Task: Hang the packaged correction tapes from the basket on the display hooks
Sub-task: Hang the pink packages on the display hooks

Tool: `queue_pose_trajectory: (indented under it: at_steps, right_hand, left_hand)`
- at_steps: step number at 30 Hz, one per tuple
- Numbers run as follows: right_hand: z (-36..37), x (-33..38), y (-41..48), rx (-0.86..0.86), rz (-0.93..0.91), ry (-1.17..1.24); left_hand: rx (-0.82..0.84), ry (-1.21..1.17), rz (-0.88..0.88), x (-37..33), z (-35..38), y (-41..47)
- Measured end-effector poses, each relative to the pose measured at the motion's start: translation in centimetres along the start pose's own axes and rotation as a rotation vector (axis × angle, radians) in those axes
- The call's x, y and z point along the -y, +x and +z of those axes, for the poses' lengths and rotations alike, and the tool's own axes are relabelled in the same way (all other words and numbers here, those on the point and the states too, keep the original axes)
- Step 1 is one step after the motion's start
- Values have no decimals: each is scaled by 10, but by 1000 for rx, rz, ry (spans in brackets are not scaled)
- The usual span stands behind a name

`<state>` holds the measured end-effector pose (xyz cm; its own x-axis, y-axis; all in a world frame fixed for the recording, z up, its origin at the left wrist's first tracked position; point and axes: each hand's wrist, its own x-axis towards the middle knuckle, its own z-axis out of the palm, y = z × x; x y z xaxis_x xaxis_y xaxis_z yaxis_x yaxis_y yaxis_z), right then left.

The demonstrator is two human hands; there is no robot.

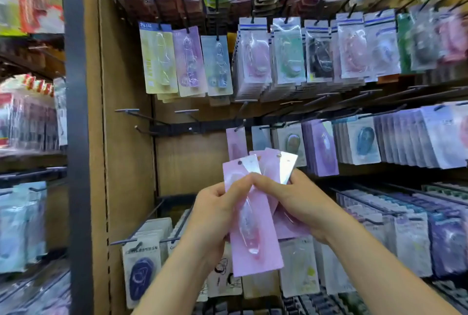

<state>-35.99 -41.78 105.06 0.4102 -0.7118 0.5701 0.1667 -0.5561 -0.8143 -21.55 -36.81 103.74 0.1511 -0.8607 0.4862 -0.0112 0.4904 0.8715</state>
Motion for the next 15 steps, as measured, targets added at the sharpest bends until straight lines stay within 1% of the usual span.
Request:
queue_pose_trajectory:
  at_steps: [3, 6, 9, 12, 15]
  right_hand:
    - [4, -3, 12, -8, 30, 7]
    - [3, -6, 24, -112, -2, 91]
    - [-3, -8, 34, -205, -56, 204]
    - [-10, -9, 39, -224, -107, 300]
    - [-15, -15, 40, -227, -119, 330]
  left_hand:
    - [-11, 13, 19, 2, -5, 10]
    - [33, 93, 79, -6, -4, 27]
    - [101, 110, 98, -18, 5, 43]
    - [130, 39, 102, -23, 15, 52]
    - [42, -129, 45, -19, 16, 60]
